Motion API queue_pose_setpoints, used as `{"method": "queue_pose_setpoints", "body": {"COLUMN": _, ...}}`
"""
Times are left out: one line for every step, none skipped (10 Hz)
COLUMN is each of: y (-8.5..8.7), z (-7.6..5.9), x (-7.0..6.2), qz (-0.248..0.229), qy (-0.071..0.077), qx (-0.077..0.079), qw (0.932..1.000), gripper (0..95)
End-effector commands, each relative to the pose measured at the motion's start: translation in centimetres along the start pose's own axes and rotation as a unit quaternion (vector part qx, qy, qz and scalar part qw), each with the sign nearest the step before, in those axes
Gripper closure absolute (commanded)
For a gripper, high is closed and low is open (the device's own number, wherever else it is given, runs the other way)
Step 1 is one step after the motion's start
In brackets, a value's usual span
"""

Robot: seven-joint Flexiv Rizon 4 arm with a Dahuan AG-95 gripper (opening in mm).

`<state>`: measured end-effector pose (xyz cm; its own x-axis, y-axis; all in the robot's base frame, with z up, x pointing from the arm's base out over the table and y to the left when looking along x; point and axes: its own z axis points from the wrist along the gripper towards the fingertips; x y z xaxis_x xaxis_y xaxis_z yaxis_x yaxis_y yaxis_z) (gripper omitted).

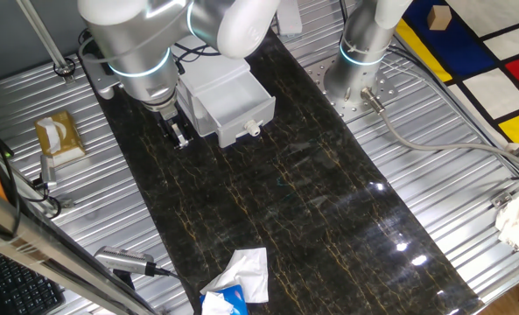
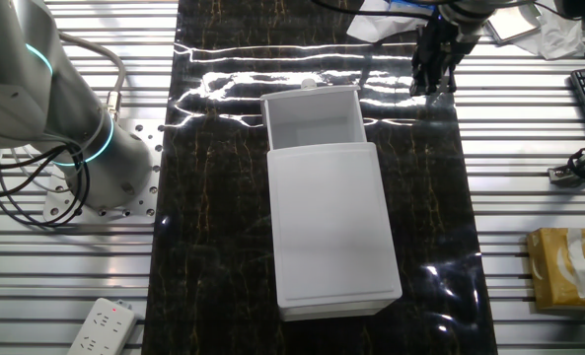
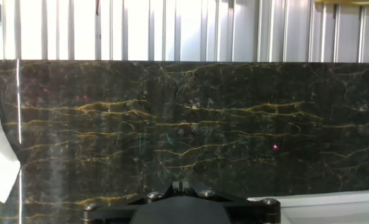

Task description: Use the gripper to push and close the drawer

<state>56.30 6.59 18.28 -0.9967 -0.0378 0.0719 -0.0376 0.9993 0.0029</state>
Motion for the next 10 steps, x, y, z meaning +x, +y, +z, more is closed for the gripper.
{"method": "queue_pose_setpoints", "body": {"y": 0.00, "z": -0.02, "x": -0.01, "qz": -0.002, "qy": 0.000, "qx": -0.004, "qw": 1.0000, "gripper": 95.0}}
{"method": "queue_pose_setpoints", "body": {"y": 0.00, "z": -0.02, "x": -0.01, "qz": -0.014, "qy": 0.002, "qx": -0.010, "qw": 0.9999, "gripper": 95.0}}
{"method": "queue_pose_setpoints", "body": {"y": 0.00, "z": -0.02, "x": -0.01, "qz": -0.030, "qy": 0.001, "qx": -0.014, "qw": 0.9994, "gripper": 95.0}}
{"method": "queue_pose_setpoints", "body": {"y": 0.00, "z": -0.02, "x": -0.01, "qz": -0.053, "qy": 0.001, "qx": -0.015, "qw": 0.9985, "gripper": 95.0}}
{"method": "queue_pose_setpoints", "body": {"y": 0.00, "z": -0.02, "x": -0.01, "qz": -0.077, "qy": 0.001, "qx": -0.018, "qw": 0.9969, "gripper": 95.0}}
{"method": "queue_pose_setpoints", "body": {"y": 0.00, "z": -0.02, "x": -0.01, "qz": -0.098, "qy": 0.003, "qx": -0.019, "qw": 0.9950, "gripper": 95.0}}
{"method": "queue_pose_setpoints", "body": {"y": 0.00, "z": -0.02, "x": -0.01, "qz": -0.124, "qy": 0.007, "qx": -0.020, "qw": 0.9920, "gripper": 95.0}}
{"method": "queue_pose_setpoints", "body": {"y": 0.00, "z": -0.02, "x": -0.01, "qz": -0.143, "qy": 0.014, "qx": -0.022, "qw": 0.9894, "gripper": 95.0}}
{"method": "queue_pose_setpoints", "body": {"y": 0.00, "z": -0.02, "x": -0.01, "qz": -0.154, "qy": 0.016, "qx": -0.023, "qw": 0.9876, "gripper": 95.0}}
{"method": "queue_pose_setpoints", "body": {"y": 0.00, "z": -0.02, "x": -0.01, "qz": -0.157, "qy": 0.017, "qx": -0.024, "qw": 0.9872, "gripper": 95.0}}
